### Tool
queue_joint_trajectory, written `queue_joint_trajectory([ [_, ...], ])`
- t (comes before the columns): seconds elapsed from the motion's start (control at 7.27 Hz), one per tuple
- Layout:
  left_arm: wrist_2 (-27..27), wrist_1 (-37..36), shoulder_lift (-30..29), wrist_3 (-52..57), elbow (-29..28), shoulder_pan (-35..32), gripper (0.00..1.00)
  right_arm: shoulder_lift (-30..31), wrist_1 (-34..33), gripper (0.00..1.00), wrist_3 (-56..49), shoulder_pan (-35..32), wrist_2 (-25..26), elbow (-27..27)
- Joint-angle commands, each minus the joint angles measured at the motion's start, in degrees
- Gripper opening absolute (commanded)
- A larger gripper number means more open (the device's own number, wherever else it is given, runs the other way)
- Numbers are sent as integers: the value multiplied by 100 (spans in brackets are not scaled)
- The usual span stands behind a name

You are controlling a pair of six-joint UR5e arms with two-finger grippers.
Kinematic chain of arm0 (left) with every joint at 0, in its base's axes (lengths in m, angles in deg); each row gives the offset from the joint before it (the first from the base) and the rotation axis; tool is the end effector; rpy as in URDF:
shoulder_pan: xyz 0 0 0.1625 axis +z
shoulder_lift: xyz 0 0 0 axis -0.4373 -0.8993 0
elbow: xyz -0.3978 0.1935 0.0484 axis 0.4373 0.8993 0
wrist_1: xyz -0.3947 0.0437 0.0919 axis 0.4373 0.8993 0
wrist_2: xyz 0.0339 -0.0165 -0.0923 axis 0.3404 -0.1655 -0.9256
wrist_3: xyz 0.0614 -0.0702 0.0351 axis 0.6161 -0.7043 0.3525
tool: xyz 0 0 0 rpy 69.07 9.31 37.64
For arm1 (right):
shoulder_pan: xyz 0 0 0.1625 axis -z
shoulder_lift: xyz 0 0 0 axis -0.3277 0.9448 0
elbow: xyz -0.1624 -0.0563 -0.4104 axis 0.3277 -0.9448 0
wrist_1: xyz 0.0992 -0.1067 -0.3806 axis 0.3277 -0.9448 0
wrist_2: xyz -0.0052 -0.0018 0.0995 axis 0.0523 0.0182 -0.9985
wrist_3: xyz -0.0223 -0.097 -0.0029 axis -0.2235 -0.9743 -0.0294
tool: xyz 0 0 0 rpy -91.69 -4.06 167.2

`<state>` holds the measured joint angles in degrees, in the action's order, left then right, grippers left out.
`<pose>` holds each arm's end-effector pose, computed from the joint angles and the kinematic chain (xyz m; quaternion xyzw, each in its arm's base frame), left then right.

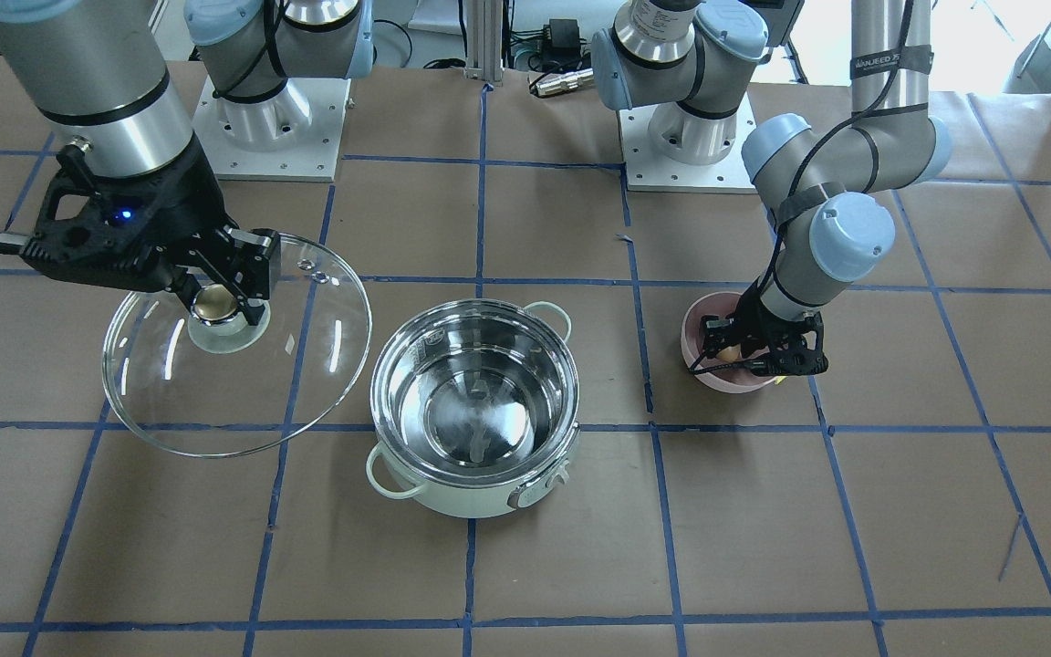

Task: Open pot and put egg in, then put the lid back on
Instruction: 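Lift the glass lid off the pot and carry it away with the right gripper, then close the left gripper on the brown egg in the pink bowl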

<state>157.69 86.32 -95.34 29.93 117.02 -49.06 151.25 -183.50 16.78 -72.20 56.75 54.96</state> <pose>-0.0153 -0.4639 0.2104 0.0310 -0.9979 -0.0527 0.0211 0.1478 -0.5387 0.5009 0.0751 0.9955 -0.0564 0.0158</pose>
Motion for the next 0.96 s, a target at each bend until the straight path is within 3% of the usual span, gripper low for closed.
queue_joint_trajectory([
  [0.0, 0, 0, 15, -9, -3, -7, 26, 40, 57, 33, -176, 159, -7, 21],
  [0.14, 0, 0, 33, -9, -12, -16, 18, 40, 49, 33, -308, 168, 10, 30],
  [0.83, -9, 8, 59, 9, -12, -7, 14, 40, 48, 33, -309, 204, -25, 12],
])
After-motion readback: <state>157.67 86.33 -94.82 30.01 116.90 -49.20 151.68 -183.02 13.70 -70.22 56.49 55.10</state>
